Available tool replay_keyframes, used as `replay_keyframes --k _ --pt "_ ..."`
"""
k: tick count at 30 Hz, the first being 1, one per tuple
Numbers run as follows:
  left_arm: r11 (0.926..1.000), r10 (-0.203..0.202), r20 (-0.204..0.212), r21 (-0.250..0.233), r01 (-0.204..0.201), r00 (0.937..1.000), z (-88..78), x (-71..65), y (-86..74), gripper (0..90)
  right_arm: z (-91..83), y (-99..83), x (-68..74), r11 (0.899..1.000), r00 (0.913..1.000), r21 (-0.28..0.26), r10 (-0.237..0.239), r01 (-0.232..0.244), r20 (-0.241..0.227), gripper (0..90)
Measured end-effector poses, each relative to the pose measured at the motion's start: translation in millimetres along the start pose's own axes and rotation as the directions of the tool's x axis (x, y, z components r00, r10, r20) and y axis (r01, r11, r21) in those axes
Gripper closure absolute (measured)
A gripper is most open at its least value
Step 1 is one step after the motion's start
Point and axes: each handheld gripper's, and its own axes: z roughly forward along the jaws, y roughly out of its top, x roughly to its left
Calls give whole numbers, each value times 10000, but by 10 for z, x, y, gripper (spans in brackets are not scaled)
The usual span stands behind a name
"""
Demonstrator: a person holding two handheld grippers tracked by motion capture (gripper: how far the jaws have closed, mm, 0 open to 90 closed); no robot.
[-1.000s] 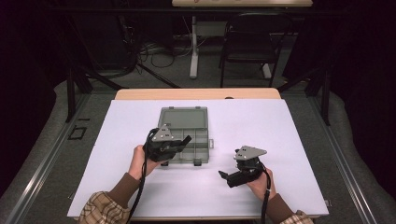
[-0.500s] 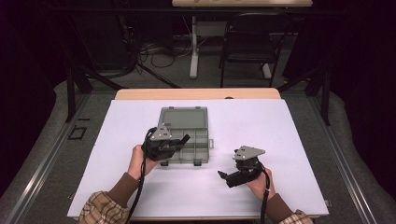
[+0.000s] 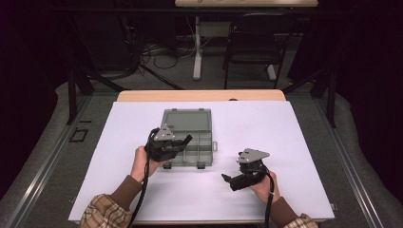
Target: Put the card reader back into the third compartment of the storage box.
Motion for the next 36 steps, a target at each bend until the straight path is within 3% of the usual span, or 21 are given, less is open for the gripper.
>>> replay_keyframes --k 12,36 --pt "9988 -485 -253 104 488 9985 92 88 21 731 -4 0 2 10000 10000 -12 -8 8 -9 0" --pt "9930 -1093 -506 393 1113 9927 287 106 103 731 4 -6 -6 10000 10000 -18 -26 26 0 0"
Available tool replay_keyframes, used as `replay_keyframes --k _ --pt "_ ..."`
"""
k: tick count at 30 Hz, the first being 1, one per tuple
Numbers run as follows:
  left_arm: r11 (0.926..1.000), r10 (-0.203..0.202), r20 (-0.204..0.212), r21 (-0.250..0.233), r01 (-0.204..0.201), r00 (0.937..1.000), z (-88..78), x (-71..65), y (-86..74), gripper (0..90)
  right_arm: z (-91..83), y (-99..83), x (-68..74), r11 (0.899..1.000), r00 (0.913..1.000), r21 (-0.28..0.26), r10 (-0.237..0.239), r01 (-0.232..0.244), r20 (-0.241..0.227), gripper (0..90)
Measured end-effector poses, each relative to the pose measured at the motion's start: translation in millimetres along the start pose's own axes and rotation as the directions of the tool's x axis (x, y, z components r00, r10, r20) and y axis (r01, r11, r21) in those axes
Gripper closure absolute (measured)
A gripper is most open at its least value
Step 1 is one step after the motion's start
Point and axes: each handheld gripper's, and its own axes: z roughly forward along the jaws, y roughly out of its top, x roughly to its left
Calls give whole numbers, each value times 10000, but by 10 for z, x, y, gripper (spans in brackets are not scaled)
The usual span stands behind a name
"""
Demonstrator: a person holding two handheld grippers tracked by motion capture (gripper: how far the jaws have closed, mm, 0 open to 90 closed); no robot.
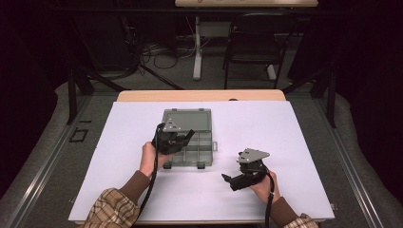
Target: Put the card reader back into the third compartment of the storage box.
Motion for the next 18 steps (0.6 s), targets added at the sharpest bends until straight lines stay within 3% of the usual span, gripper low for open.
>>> replay_keyframes --k 18 --pt "9993 -143 -274 345 153 9995 117 -31 24 730 2 2 8 10000 10000 14 -9 9 -34 0"
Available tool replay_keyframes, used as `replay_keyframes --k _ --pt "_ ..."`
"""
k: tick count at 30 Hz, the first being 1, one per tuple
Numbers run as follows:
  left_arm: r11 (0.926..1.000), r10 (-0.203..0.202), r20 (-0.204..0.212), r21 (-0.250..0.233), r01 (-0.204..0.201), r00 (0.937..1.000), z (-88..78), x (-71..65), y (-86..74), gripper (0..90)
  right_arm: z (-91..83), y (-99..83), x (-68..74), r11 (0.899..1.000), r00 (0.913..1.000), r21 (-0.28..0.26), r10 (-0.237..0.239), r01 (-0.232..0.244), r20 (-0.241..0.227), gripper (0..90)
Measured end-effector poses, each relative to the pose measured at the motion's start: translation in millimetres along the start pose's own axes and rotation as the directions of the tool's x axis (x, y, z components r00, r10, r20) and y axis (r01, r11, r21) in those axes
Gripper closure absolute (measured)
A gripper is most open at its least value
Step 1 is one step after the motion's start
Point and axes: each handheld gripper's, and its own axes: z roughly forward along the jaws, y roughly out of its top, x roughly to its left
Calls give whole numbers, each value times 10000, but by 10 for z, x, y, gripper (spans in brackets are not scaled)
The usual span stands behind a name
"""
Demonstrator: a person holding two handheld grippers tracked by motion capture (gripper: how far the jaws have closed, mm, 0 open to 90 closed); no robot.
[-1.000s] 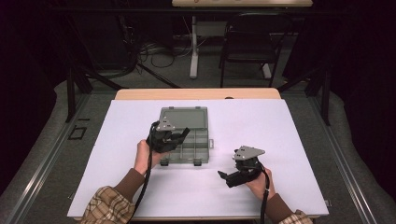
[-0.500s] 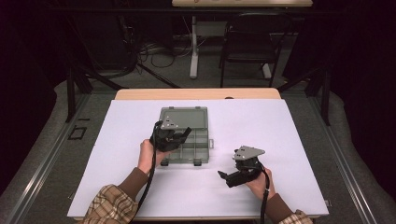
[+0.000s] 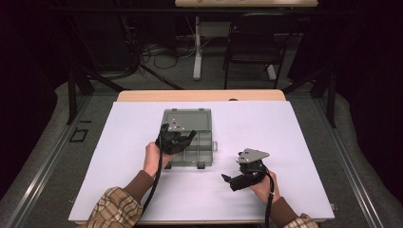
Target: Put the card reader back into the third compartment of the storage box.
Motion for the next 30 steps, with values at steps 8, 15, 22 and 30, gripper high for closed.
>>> replay_keyframes --k 8,15,22,30 --pt "9999 -138 -91 -44 137 9999 47 7 12 730 1 0 -1 10000 10000 29 -14 14 -1 0" --pt "9995 -204 0 -227 204 9998 56 31 3 727 3 -1 -1 10000 10000 18 -2 2 -25 0" --pt "9979 -348 -6 -555 347 9994 -30 65 -8 483 3 -2 -5 10000 10000 30 -20 20 -53 0" --pt "9967 -268 -153 -773 256 9995 -171 91 -49 222 -2 -2 -7 10000 10000 -15 -7 7 -33 0"
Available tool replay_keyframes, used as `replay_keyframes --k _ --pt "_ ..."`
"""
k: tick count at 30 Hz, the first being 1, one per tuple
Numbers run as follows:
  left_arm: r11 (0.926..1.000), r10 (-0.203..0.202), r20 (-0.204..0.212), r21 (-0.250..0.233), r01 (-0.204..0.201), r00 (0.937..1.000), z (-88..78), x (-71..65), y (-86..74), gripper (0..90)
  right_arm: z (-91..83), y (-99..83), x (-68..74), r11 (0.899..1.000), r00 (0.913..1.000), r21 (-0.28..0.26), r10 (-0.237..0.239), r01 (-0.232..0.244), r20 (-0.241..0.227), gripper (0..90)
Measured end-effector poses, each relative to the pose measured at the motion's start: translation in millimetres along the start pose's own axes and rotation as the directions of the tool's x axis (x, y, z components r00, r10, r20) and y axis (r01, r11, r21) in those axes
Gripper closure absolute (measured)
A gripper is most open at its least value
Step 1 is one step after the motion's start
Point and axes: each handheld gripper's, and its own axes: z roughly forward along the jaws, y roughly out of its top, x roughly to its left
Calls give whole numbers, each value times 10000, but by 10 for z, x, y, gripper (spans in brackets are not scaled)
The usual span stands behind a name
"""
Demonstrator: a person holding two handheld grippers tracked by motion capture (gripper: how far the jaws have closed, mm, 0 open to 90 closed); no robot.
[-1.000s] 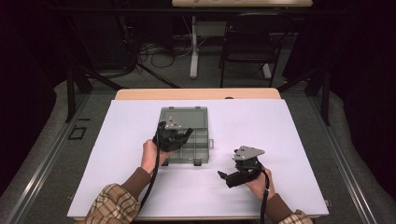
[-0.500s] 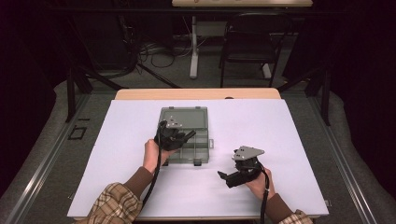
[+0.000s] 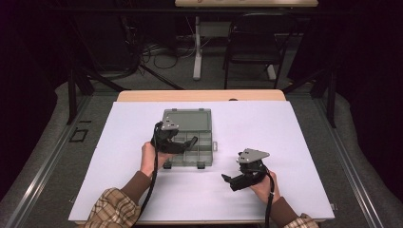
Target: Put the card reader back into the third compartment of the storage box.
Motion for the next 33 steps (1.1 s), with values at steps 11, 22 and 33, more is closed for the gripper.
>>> replay_keyframes --k 11,22,33 --pt "9995 159 -46 -283 -161 9999 -211 73 -127 129 9 2 5 10000 10000 33 -12 12 -1 0" --pt "9993 339 -29 -123 -340 9994 -300 127 -228 39 9 3 4 10000 10000 48 -35 35 5 0" --pt "9987 499 24 77 -499 9988 -371 227 -313 0 15 1 -7 9999 9999 -27 106 -106 -76 0"
